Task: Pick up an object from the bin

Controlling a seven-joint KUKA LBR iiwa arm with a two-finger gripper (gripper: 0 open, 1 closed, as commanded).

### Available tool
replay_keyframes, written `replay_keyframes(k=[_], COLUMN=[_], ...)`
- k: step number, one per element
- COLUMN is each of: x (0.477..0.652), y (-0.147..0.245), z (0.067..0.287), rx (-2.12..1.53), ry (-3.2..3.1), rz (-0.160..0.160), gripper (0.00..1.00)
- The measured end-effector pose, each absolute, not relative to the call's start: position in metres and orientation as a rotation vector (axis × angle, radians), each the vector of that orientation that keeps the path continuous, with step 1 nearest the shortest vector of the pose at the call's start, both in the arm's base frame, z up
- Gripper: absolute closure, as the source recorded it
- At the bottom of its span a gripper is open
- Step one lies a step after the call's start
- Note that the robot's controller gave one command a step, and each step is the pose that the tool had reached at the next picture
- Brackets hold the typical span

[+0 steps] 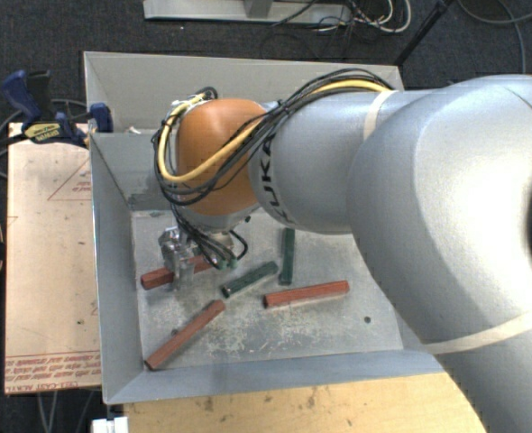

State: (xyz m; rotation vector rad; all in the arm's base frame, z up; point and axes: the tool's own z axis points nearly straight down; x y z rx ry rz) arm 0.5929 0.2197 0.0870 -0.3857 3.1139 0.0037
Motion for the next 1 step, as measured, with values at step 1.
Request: replay_keyframes(k=[1], x=[0.5949], y=[0.2206], z=[0.1389], rx=[-0.383], ry=[3.109], rz=[0.005], gripper=[1.0])
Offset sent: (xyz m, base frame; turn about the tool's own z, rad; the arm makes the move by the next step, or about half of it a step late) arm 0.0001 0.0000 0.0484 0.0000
